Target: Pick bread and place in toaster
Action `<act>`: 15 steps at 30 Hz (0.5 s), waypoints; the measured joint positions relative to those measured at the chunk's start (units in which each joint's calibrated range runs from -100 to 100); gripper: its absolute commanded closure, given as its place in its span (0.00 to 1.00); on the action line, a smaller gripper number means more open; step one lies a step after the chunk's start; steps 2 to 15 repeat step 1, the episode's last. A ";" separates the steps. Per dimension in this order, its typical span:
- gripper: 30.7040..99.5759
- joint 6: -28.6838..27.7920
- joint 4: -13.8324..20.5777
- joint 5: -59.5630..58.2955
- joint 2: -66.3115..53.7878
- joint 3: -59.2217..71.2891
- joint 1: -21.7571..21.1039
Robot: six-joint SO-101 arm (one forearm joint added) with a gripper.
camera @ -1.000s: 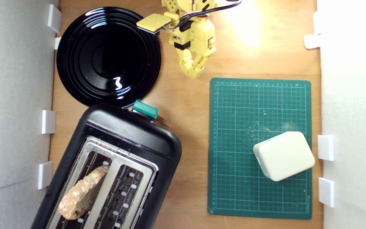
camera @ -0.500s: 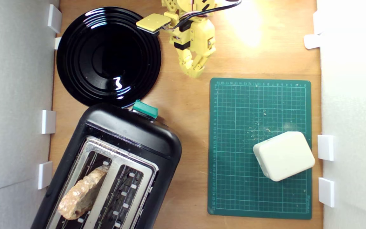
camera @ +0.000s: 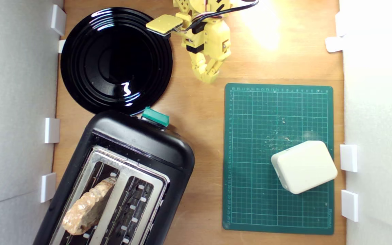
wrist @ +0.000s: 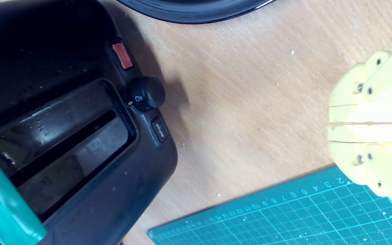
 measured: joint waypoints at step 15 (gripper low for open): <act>0.84 0.00 0.00 0.00 0.00 0.00 0.00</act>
